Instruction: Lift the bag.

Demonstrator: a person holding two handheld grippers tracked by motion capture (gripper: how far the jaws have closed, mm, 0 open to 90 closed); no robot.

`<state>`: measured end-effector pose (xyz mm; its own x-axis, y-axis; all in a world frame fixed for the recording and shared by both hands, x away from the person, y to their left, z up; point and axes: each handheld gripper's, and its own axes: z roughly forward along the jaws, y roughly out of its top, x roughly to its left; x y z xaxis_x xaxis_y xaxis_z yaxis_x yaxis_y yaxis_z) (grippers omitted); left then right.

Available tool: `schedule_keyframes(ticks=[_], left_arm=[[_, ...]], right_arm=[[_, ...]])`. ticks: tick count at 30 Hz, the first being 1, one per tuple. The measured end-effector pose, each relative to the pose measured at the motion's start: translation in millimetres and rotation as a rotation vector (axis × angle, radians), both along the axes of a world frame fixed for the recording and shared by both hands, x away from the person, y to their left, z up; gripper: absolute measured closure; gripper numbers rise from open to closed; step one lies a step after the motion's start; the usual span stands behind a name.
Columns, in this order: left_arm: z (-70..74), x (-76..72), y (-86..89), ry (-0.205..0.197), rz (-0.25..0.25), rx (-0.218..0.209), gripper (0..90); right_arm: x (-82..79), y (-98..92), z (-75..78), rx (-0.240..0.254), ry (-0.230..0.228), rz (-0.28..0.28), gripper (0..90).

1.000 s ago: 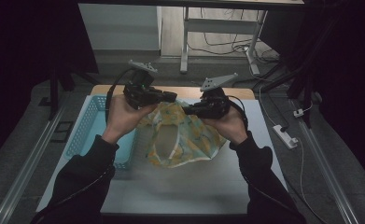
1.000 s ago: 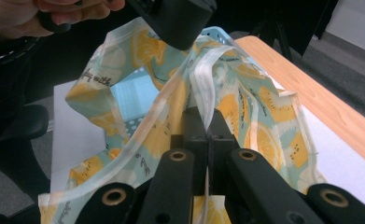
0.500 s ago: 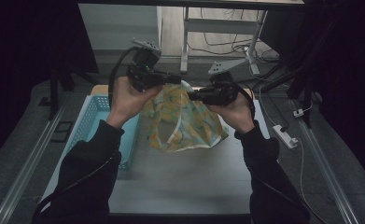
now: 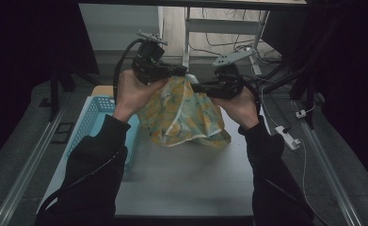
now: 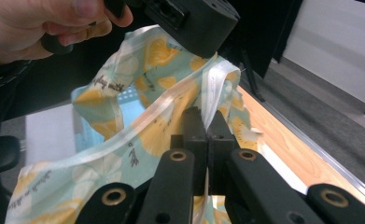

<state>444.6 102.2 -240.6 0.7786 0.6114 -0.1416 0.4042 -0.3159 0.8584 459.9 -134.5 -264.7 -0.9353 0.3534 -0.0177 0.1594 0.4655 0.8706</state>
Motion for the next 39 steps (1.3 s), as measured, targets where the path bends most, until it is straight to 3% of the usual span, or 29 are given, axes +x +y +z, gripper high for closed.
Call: schedule_keyframes(ticks=[6,14,20,23,28,39], left_arm=[[-13.1,13.0,-4.2,-0.028,0.008,0.031,89.5],[-36.6,30.4,-9.6,-0.035,0.041,0.074,89.2],[-51.2,37.2,-12.3,-0.014,0.048,0.079,88.5],[-54.9,37.0,-11.9,-0.009,0.038,0.060,88.0],[-57.7,36.3,-8.9,-0.025,0.041,0.053,77.3],[-74.2,33.8,2.7,-0.063,0.052,0.036,44.8]], right_arm=[[12.1,3.1,-11.1,-0.025,-0.011,-0.046,89.6],[31.5,12.9,-31.7,-0.055,0.000,-0.103,89.2],[42.1,18.3,-45.9,-0.071,0.038,-0.126,88.5],[41.9,18.3,-46.8,-0.070,0.042,-0.125,85.7],[40.2,13.9,-43.4,-0.044,0.053,-0.126,77.2],[39.0,1.0,-42.8,-0.012,0.052,-0.137,54.0]])
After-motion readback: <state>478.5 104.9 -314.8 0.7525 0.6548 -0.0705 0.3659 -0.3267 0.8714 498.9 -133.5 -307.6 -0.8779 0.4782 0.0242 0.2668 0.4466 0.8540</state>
